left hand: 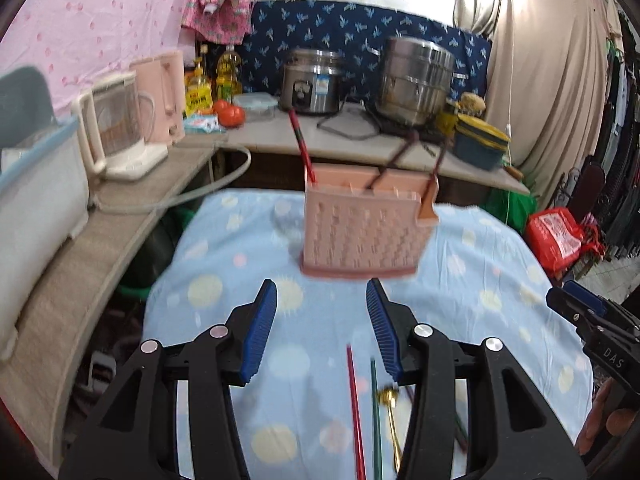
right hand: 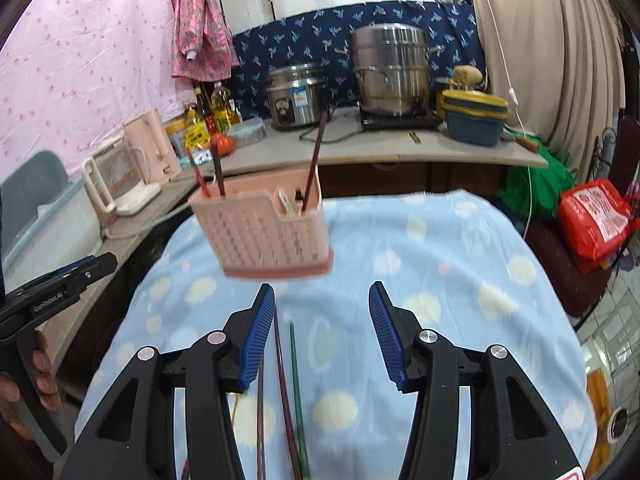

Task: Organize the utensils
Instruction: 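Lower both chopsticks into the pink holder and open both grippers, then move both open grippers over the red and green chopsticks on the cloth, then grasp the red chopstick with the left gripper while the right gripper grasps a green chopstick, then lift both chopsticks and carry them over the pink holder, then lower both chopsticks into the pink holder, then open both grippers and withdraw them from the holder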

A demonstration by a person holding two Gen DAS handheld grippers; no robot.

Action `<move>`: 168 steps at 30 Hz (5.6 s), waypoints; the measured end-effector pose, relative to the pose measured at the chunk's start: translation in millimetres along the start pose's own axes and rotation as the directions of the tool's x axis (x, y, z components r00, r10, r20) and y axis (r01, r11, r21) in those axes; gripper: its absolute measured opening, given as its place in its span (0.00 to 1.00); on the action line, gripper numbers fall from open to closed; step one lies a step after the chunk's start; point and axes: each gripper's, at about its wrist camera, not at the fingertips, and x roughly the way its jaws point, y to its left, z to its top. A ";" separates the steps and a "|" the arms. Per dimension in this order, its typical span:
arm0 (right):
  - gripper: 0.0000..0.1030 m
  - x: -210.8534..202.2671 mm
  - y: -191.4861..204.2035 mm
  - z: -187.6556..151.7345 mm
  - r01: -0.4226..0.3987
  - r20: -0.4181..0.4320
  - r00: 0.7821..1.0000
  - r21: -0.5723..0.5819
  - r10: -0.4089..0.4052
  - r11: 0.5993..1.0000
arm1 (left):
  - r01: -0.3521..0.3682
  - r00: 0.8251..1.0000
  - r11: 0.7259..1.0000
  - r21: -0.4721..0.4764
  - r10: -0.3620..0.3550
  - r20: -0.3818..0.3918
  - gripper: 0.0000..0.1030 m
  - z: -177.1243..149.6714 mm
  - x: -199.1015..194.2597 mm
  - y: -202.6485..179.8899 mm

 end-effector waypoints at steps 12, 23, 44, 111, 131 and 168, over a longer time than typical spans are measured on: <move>0.47 -17.7 -1.1 -117.9 0.048 -0.154 0.987 -0.003 -0.048 0.999 | 0.030 0.983 1.000 0.009 -0.028 -0.181 0.43 -119.1 -8.5 -2.6; 0.47 -15.9 3.6 -160.8 0.035 -0.225 0.974 0.006 -0.032 0.999 | 0.067 0.959 0.997 0.024 -0.058 -0.278 0.42 -177.0 -13.1 -9.9; 0.38 -4.8 5.6 -166.6 0.019 -0.259 0.966 0.003 -0.018 1.000 | 0.079 0.947 0.995 0.055 -0.057 -0.317 0.30 -189.6 1.5 -17.3; 0.07 -78.4 4.3 -40.6 -0.044 0.056 0.998 0.024 0.042 0.999 | 0.098 0.979 0.995 0.036 -0.090 -0.182 0.07 -94.4 -54.4 -25.6; 0.07 -67.2 9.9 75.1 -0.100 0.199 0.975 -0.014 0.101 0.995 | 0.059 0.997 0.998 0.031 -0.060 0.038 0.07 48.8 -51.5 -1.9; 0.40 125.8 29.8 166.7 -0.152 0.167 0.977 0.090 0.136 0.984 | -0.005 0.986 0.998 -0.061 0.015 0.164 0.58 170.3 88.7 12.8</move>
